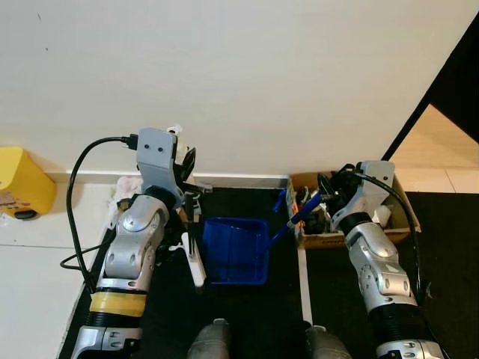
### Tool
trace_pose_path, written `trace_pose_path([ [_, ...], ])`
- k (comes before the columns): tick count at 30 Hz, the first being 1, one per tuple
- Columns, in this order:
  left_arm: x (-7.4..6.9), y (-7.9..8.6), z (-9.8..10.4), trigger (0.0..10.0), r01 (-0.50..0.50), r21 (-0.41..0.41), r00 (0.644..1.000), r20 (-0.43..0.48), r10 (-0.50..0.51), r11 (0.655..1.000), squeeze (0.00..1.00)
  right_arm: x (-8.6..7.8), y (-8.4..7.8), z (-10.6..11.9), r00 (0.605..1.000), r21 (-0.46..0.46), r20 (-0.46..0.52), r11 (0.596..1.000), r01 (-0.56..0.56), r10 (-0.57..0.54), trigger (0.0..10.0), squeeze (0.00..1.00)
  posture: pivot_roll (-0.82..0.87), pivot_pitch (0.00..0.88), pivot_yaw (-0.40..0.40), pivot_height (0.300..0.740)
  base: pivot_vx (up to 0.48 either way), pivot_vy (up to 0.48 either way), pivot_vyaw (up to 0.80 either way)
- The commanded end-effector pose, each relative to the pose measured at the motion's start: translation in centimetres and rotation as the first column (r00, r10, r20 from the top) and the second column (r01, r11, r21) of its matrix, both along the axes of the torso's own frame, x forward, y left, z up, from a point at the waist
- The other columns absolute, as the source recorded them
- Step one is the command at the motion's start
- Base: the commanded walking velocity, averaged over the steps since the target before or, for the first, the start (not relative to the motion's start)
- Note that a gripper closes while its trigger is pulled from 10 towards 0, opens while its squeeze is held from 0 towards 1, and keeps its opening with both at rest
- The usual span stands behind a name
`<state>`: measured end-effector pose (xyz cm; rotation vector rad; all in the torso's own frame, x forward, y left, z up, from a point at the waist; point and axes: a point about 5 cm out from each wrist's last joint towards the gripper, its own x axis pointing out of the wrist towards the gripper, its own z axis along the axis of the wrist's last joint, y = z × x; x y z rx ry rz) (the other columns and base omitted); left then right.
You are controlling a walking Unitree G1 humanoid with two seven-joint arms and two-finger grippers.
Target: Sweep floor
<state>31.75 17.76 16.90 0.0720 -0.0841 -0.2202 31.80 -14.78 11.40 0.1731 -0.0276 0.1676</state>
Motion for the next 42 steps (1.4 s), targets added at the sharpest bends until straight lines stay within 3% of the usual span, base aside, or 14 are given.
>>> trace_pose_path([
  [1, 0.03, 0.36, 0.6, 10.0, -0.002, 0.025, 0.999, 0.04, 0.001, 1.0, 0.0, 0.05, 0.09, 0.25, 1.0, 0.04, 0.022, 0.999, -0.009, 0.008, 10.0, 0.0, 0.15, 0.107, 0.027, 0.74, 0.0, 0.368, 0.0],
  [27, 0.23, 0.14, 0.13, 10.0, 0.008, 0.05, 0.999, 0.035, -0.009, 0.999, 0.0, -0.08, -0.01, 0.03, 1.0, 0.048, 0.016, 0.999, -0.002, 0.002, 10.0, 0.0, 0.15, 0.111, 0.034, 0.74, 0.0, 0.359, 0.0],
  [42, 0.08, -0.33, -0.07, 10.0, 0.032, 0.108, 0.999, 0.04, -0.037, 0.994, 0.0, -0.14, 0.04, -0.1, 1.0, 0.053, 0.013, 0.999, -0.002, 0.002, 10.0, 0.0, 0.15, 0.117, 0.036, 0.74, 0.121, -0.087, 0.0],
])
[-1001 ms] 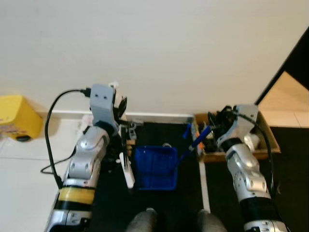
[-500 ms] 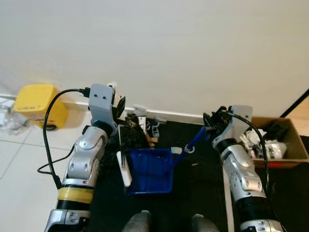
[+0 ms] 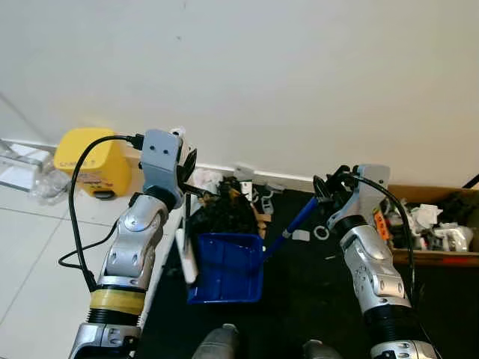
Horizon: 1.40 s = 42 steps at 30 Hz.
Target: Sweep floor
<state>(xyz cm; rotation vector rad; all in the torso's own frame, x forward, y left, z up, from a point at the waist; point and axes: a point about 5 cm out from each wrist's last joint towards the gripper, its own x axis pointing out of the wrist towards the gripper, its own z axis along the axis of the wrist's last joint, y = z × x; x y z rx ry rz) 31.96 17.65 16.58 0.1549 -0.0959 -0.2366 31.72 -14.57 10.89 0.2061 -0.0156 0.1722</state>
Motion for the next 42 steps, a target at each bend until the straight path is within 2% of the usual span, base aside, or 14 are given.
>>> trace_pose_path([
  [1, -0.12, -0.22, 0.24, 10.0, 0.021, 0.028, 1.0, 0.021, -0.022, 0.999, 0.0, -0.07, -0.16, 0.4, 1.0, 0.022, 0.027, 1.0, 0.004, -0.005, 10.0, 0.0, 0.15, 0.117, 0.036, 0.74, 0.266, -0.39, 0.0],
  [12, -0.06, -0.16, -0.01, 10.0, 0.014, 0.033, 1.0, 0.015, -0.014, 0.999, 0.0, -0.09, -0.14, 0.31, 1.0, 0.023, 0.023, 1.0, 0.003, -0.004, 10.0, 0.0, 0.15, 0.119, 0.036, 0.74, 0.265, -0.396, 0.0],
  [17, 0.08, 0.34, -0.22, 10.0, -0.023, 0.013, 1.0, 0.001, 0.023, 1.0, 0.0, -0.15, -0.11, 0.22, 1.0, 0.022, 0.02, 1.0, 0.002, -0.002, 10.0, 0.0, 0.15, 0.122, 0.035, 0.74, 0.0, 0.0, 0.0],
  [39, 0.09, 0.36, -0.72, 10.0, -0.025, 0.05, 1.0, -0.009, 0.025, 0.998, 0.0, -0.18, -0.06, 0.13, 1.0, 0.022, 0.015, 1.0, -0.003, 0.002, 10.0, 0.0, 0.15, 0.126, 0.033, 0.74, 0.0, 0.0, 0.0],
  [42, 0.12, 0.46, -0.72, 10.0, -0.031, 0.047, 0.999, -0.01, 0.032, 0.998, 0.0, -0.18, -0.06, 0.12, 1.0, 0.022, 0.014, 1.0, -0.003, 0.002, 10.0, 0.0, 0.15, 0.126, 0.033, 0.74, 0.264, -0.347, 0.0],
])
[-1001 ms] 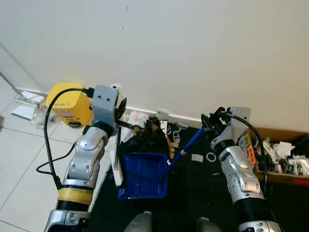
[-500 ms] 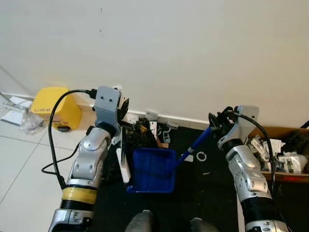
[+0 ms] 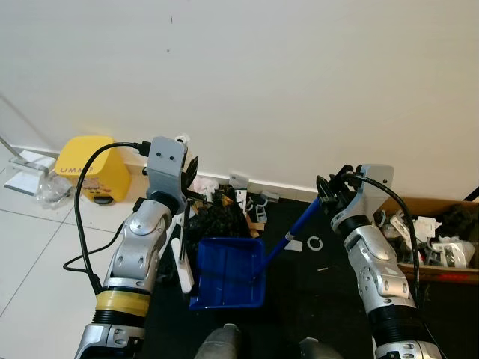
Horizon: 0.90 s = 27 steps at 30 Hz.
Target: Sweep floor
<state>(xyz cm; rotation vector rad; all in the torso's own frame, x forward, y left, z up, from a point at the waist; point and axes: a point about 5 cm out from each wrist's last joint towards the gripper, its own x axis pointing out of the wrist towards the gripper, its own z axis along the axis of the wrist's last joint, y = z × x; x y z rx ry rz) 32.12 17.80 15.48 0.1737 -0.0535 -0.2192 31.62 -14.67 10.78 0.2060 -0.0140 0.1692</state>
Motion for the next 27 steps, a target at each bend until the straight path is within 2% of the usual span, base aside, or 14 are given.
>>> trace_pose_path([
  [1, 0.0, 0.4, 0.4, 10.0, -0.013, 0.023, 1.0, 0.026, 0.013, 1.0, 0.0, -0.1, 0.0, 0.2, 1.0, 0.022, 0.016, 1.0, -0.006, 0.006, 10.0, 0.0, 0.15, 0.126, 0.033, 0.74, 0.277, -0.386, 0.0],
  [5, 0.0, 0.5, 0.3, 10.0, -0.028, 0.015, 0.999, 0.019, 0.028, 0.999, 0.0, -0.1, 0.1, 0.2, 1.0, 0.022, 0.016, 1.0, -0.009, 0.008, 10.0, 0.0, 0.15, 0.126, 0.033, 0.74, 0.288, -0.381, 0.0],
  [11, 0.1, 0.8, 0.1, 10.0, -0.048, 0.02, 0.999, 0.009, 0.048, 0.999, 0.0, -0.1, 0.3, 0.2, 1.0, 0.024, 0.015, 1.0, -0.014, 0.014, 10.0, 0.0, 0.15, 0.127, 0.031, 0.74, 0.306, -0.124, 0.0],
  [19, 0.3, 1.2, 0.1, 10.0, -0.087, 0.007, 0.996, 0.011, 0.087, 0.996, 0.0, -0.2, 0.6, 0.2, 1.0, 0.025, 0.014, 0.999, -0.026, 0.025, 10.0, 0.0, 0.15, 0.127, 0.031, 0.74, 0.0, 0.0, 0.0],
  [27, 0.1, 1.3, 0.1, 10.0, -0.086, 0.014, 0.996, 0.024, 0.085, 0.996, 0.0, -0.3, 0.8, 0.2, 0.998, -0.083, 0.04, 0.995, -0.051, 0.054, 10.0, 0.0, 0.15, 0.124, 0.029, 0.74, 0.0, 0.0, 0.0],
])
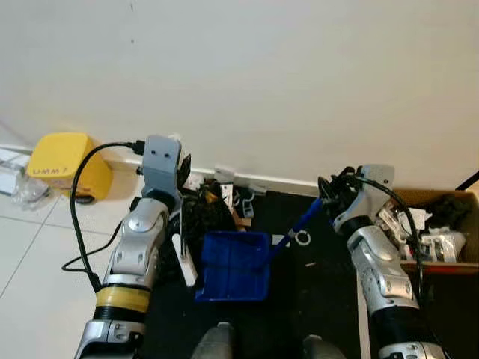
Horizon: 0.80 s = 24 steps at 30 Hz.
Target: Sweep floor
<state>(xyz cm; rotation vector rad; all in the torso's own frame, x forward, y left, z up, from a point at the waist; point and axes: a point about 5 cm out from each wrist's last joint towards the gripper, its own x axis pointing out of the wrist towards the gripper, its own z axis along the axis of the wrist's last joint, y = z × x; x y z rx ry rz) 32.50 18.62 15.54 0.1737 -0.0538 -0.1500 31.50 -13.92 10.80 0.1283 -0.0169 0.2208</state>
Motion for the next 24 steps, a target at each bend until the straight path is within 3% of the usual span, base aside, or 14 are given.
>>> trace_pose_path([
  [1, -0.3, 0.4, 0.0, 10.0, -0.013, 0.023, 1.0, 0.019, 0.013, 1.0, 0.0, -0.2, 0.0, 0.3, 0.999, -0.059, 0.047, 0.998, 0.01, -0.007, 10.0, 0.0, 0.15, 0.124, 0.029, 0.74, 0.0, 0.0, 0.0],
  [8, -0.5, 0.3, -0.1, 10.0, 0.002, 0.07, 1.0, 0.03, -0.004, 0.998, 0.0, -0.3, 0.0, -0.2, 0.999, -0.071, 0.04, 0.997, 0.017, -0.014, 10.0, 0.0, 0.14, 0.121, 0.02, 0.74, 0.0, 0.0, 0.0],
  [15, -1.1, 1.6, 0.3, 10.0, 0.016, 0.097, 0.998, 0.056, -0.022, 0.995, 0.0, -0.4, -0.8, -0.2, 0.997, -0.057, 0.043, 0.996, 0.066, -0.064, 10.0, 0.0, 0.13, 0.131, 0.031, 0.74, 0.0, 0.0, 0.0],
  [18, -1.2, 2.9, 1.1, 10.0, 0.007, 0.123, 0.996, 0.084, -0.017, 0.992, 0.0, -0.4, -1.4, -0.3, 0.995, -0.073, 0.047, 0.994, 0.086, -0.083, 10.0, 0.0, 0.14, 0.134, 0.036, 0.74, 0.0, 0.0, 0.0],
  [21, -1.3, 5.8, 2.6, 10.0, -0.015, 0.153, 0.992, 0.125, -0.004, 0.988, 0.0, -0.3, -2.5, -0.4, 0.992, -0.086, 0.047, 0.989, 0.119, -0.115, 10.0, 0.0, 0.16, 0.144, 0.034, 0.74, 0.0, 0.0, 0.0],
  [24, -1.5, 7.2, 3.2, 10.0, -0.011, 0.174, 0.991, 0.135, -0.013, 0.985, 0.0, -0.2, -3.0, -0.4, 0.991, -0.092, 0.047, 0.987, 0.131, -0.127, 10.0, 0.0, 0.16, 0.147, 0.031, 0.74, 0.0, 0.0, 0.0],
])
